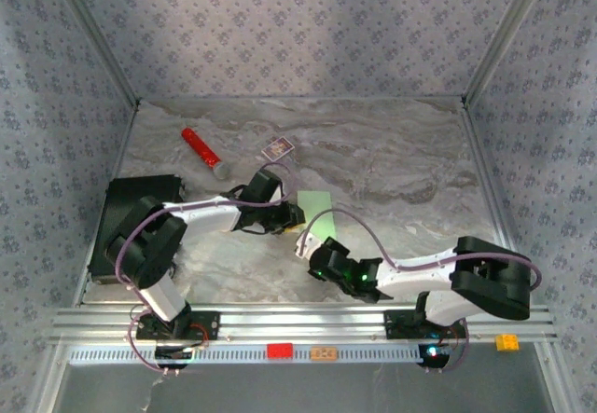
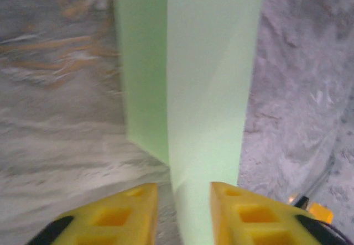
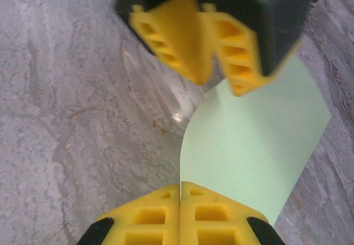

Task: Fold a paper plane with a square sheet of paper (pick it up from the middle)
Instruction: Third fold the triangle at the center of the table.

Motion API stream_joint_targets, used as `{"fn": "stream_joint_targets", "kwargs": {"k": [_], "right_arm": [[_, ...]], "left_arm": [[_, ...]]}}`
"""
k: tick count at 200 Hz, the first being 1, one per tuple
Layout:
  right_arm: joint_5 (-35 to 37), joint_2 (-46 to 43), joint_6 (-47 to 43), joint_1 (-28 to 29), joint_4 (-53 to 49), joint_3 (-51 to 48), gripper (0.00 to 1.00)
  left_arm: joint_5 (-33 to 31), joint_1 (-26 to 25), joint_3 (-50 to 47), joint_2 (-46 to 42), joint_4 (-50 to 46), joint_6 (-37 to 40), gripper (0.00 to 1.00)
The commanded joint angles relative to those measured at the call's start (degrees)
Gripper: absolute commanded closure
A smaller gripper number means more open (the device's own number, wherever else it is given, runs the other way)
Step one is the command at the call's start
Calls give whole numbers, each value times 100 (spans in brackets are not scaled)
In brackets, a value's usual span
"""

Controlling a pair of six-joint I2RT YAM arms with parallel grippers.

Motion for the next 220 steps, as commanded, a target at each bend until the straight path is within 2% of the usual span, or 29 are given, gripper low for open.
{"fn": "stream_joint_targets", "kwargs": {"k": [1,31,94,151,220], "right_arm": [[-598,-244,579,-246,-379,28,100],[-1468,-387,1140,-707,-554,122,100],[-3830,-179,2229,-1990,-1075,585,100],[-4994,62,2487,-2250,-688,623,100],[-5881,99,2374,-2272,-495,493,100]], "left_arm": [[-434,60,197,-374,-674,299,57],[-601,90,201,-587,-754,376,50],[-636,90,158,-680,-684,398,50],[-671,95,176,-734,-719,455,57],[-594,161,254,-774,-645,563,66]]}}
